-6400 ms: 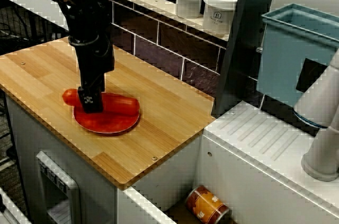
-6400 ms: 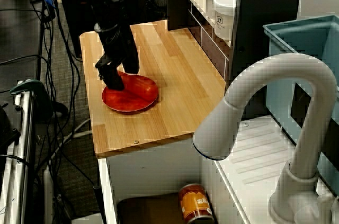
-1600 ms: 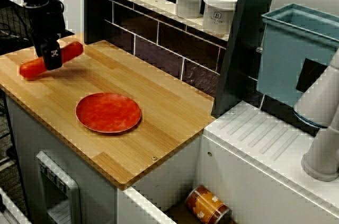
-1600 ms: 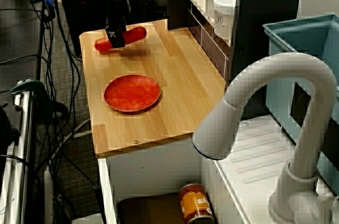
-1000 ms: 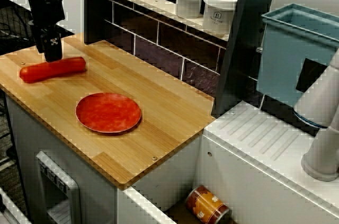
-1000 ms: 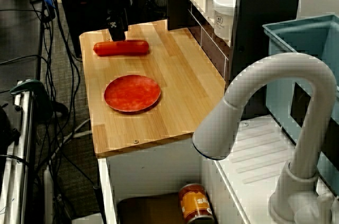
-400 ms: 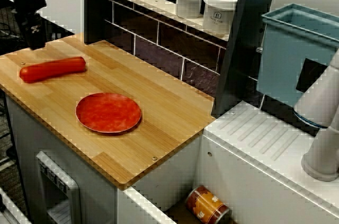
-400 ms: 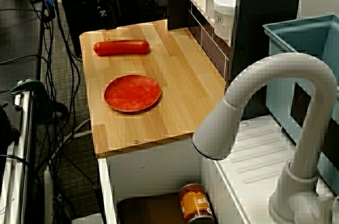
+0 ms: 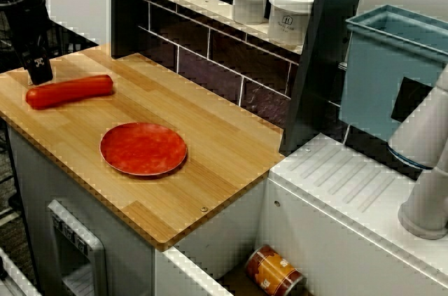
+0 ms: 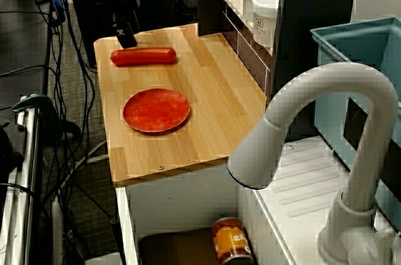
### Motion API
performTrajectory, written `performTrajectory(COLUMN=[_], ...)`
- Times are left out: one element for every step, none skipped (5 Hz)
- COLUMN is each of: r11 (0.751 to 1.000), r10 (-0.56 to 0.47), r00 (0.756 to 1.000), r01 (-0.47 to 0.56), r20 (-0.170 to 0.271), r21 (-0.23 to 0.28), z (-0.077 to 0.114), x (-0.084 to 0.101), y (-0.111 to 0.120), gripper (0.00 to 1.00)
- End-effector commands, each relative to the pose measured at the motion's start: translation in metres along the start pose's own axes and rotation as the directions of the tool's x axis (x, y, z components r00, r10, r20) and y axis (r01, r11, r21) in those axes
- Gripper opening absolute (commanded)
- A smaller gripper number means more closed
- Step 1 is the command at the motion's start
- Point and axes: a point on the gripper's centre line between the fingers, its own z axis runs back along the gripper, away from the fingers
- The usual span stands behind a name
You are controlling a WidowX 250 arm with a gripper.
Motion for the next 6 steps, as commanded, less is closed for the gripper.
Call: performTrajectory(r11=[1.000, 0.999, 0.996, 0.992, 0.990, 0.986], r10=[0.022, -0.009, -0.029, -0.054, -0.066, -0.085], r00=[0.999, 1.000, 0.999, 0.998, 0.998, 0.996], r01=[-0.022, 0.008, 0.026, 0.051, 0.063, 0.084], r20=[-0.029, -0.023, -0.028, -0.023, -0.022, 0.001], r21=[0.011, -0.047, -0.090, -0.113, -0.125, -0.145], z=[0.000, 0.008, 0.018, 0.023, 0.030, 0.039], x=[0.014, 0.021, 0.028, 0.035, 0.038, 0.037], y=[-0.006, -0.022, -0.042, -0.053, -0.060, -0.065], gripper=[1.00, 1.00, 1.00, 1.00, 1.00, 1.00])
